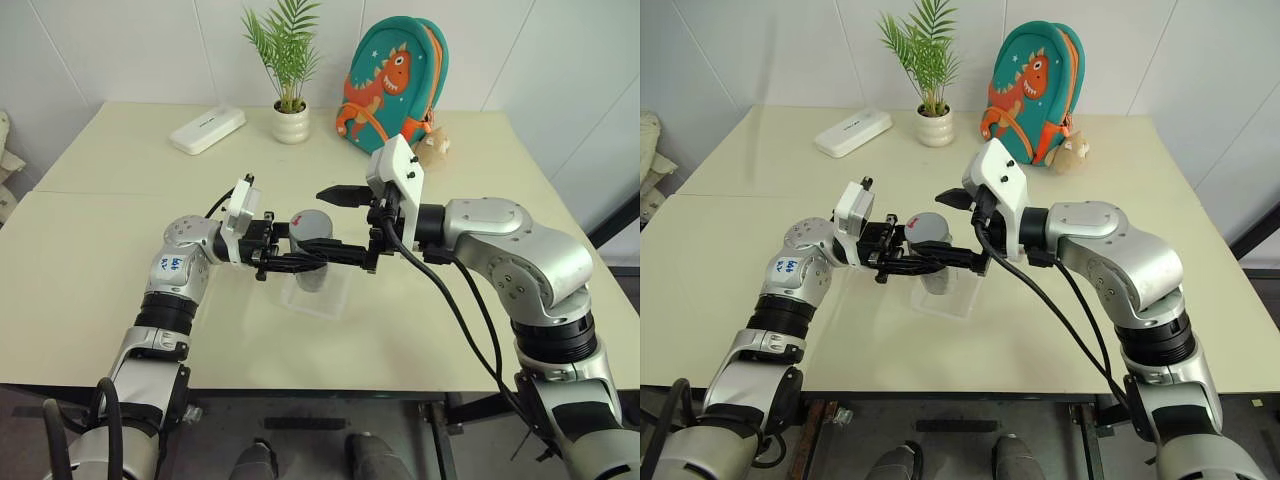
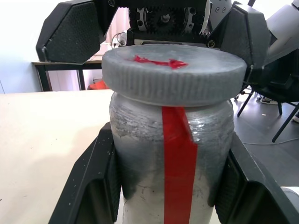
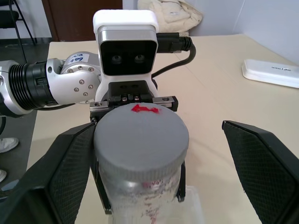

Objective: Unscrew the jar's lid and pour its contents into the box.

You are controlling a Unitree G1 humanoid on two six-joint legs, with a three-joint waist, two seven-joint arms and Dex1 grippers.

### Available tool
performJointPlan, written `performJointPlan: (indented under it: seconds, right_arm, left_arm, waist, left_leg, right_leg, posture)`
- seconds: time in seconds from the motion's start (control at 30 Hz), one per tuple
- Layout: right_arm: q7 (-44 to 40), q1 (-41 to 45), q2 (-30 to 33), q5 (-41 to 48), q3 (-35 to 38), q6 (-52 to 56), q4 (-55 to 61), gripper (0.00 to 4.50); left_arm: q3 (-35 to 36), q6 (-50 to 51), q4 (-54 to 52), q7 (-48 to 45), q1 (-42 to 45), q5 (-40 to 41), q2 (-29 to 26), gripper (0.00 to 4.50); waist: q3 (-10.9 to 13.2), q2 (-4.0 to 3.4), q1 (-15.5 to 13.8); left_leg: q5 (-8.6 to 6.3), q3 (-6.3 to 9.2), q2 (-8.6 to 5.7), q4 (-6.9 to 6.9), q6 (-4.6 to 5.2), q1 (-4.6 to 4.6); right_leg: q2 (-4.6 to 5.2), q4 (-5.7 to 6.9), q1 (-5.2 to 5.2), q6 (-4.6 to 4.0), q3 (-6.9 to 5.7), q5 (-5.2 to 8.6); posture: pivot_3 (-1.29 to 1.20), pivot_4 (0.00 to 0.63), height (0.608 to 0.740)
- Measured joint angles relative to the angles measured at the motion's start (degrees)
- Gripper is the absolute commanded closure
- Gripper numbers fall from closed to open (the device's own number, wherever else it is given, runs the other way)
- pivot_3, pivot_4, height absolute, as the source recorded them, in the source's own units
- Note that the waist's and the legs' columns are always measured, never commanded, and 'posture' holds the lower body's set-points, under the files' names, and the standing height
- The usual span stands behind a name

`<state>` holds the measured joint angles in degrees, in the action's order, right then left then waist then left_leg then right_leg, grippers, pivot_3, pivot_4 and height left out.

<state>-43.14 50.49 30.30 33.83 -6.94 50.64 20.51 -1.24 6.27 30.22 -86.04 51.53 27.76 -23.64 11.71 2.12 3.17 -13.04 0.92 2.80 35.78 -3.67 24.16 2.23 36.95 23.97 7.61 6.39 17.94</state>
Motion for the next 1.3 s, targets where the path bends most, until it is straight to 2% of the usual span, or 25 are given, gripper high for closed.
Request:
performJointPlan:
  seconds: [0.53,0.73,0.97,1.3]
  right_arm:
    - [2.4,-1.4,2.6,5.2,4.2,5.8,6.0,0.03]
    - [5.1,2.1,-1.6,5.1,4.5,5.4,4.1,0.03]
    - [6.4,2.1,-7.1,2.7,0.0,3.1,1.3,0.03]
    - [6.4,2.1,-8.5,-0.1,-1.9,1.6,-0.8,0.03]
  left_arm:
    - [0.0,0.0,-0.2,0.0,0.0,0.0,0.0,2.43]
    - [-0.3,-0.1,-0.2,0.0,0.0,0.0,0.4,2.43]
    - [-0.4,-0.8,0.0,0.0,0.0,0.0,0.7,2.43]
    - [-0.4,-1.1,0.1,0.0,0.0,0.0,0.7,2.43]
  waist:
    - [0.0,0.0,0.0]
    - [0.0,0.0,0.0]
    - [0.0,0.0,0.0]
    - [0.0,0.0,0.0]
  left_leg:
    - [0.0,0.0,0.0,0.02,0.01,0.01]
    - [0.0,0.01,0.0,0.01,0.01,0.0]
    - [0.0,0.01,0.0,0.0,0.01,0.01]
    - [0.0,0.01,0.0,0.0,0.01,0.01]
  right_leg:
    - [0.0,0.0,0.0,0.0,0.01,0.0]
    - [-0.01,0.0,0.0,0.0,0.0,0.0]
    - [0.0,0.0,0.0,0.0,0.0,0.0]
    - [-0.01,0.01,0.0,0.0,0.0,0.0]
  posture:
    - [0.0,0.15,0.74]
    - [0.0,0.15,0.74]
    - [0.0,0.15,0.74]
    - [0.0,0.15,0.74]
